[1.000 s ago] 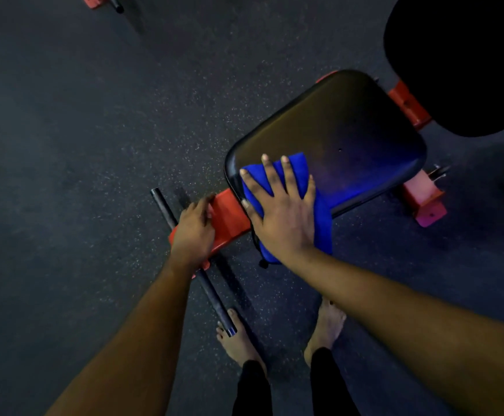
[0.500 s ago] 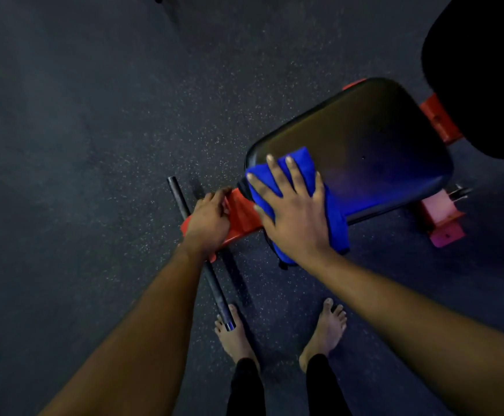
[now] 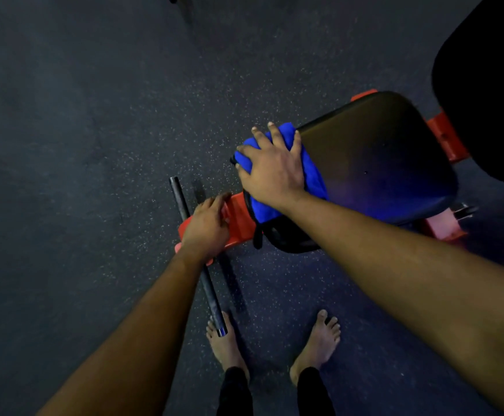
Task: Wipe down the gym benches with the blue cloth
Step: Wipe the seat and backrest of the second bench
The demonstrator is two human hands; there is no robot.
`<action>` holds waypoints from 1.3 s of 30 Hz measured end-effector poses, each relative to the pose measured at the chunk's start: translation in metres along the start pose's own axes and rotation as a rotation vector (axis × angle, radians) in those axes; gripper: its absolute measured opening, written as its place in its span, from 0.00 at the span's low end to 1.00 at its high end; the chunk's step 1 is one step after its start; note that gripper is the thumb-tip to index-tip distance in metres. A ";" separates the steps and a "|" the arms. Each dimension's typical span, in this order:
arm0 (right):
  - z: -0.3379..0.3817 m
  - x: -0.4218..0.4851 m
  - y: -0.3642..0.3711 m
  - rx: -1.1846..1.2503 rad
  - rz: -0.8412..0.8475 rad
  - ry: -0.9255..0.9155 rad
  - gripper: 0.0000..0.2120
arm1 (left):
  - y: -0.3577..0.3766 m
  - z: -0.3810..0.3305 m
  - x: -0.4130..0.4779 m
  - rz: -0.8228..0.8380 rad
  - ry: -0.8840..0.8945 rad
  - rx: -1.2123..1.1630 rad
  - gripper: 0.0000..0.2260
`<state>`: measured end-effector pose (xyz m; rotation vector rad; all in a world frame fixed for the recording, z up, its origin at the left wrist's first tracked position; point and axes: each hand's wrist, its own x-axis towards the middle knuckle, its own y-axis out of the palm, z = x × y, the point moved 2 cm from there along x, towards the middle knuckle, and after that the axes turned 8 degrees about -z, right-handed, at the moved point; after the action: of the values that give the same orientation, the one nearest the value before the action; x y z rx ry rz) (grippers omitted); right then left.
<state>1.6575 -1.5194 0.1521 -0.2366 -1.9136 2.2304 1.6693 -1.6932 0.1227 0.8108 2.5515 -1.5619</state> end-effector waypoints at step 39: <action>-0.032 -0.088 -0.006 0.047 -0.165 0.486 0.28 | -0.028 -0.099 0.054 -0.066 -0.001 -0.025 0.16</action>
<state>1.7504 -1.5093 0.1528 -0.5363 -1.5582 1.8905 1.6325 -1.5976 0.1787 0.7306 2.6175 -1.5443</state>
